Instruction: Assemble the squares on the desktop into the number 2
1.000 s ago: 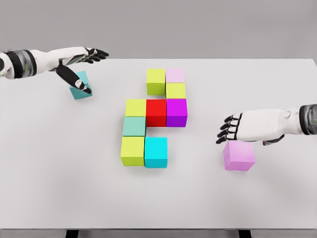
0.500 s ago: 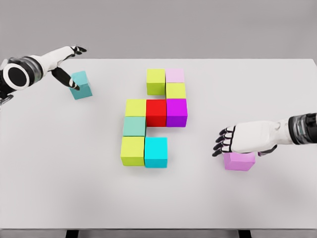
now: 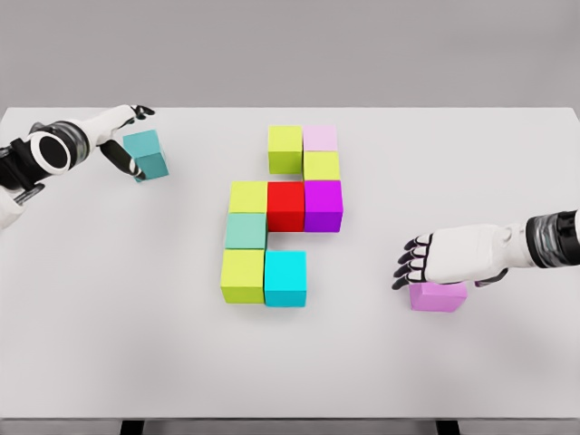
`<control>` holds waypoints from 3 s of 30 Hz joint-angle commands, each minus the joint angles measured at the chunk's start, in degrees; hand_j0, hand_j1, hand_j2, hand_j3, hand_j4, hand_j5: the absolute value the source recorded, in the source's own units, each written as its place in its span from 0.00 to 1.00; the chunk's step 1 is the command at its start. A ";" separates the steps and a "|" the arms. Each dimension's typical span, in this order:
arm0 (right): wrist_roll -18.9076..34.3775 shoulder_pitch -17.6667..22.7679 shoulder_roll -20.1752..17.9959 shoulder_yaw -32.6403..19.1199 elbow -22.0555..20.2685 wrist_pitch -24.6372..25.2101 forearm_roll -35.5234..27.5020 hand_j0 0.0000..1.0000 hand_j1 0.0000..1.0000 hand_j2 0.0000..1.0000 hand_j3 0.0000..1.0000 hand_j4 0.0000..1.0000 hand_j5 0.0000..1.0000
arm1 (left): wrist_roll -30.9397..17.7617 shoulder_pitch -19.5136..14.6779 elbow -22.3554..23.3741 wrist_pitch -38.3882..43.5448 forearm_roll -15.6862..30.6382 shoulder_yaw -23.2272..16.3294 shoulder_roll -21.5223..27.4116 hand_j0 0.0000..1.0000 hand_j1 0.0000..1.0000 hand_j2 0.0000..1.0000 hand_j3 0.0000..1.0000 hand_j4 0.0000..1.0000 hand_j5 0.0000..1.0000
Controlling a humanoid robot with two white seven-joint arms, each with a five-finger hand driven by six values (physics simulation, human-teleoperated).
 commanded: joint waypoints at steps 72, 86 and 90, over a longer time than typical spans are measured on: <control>-0.01 -3.52 4.18 -5.13 10.64 0.11 -4.47 1.00 1.00 1.00 1.00 1.00 1.00 | -0.39 0.00 8.13 -3.23 -6.48 2.20 -15.58 0.51 0.51 0.51 0.51 0.51 0.51; -0.01 -2.99 4.01 -1.44 1.85 0.11 0.55 1.00 1.00 1.00 1.00 1.00 1.00 | -0.31 -0.35 8.48 -0.59 -9.29 2.20 -19.36 0.51 0.51 0.51 0.51 0.51 0.51; -0.01 -2.64 3.30 -1.61 0.00 0.11 0.55 1.00 1.00 1.00 1.00 1.00 1.00 | -0.31 -0.18 8.21 -0.77 -9.29 2.20 -19.36 0.54 0.54 0.54 0.54 0.54 0.54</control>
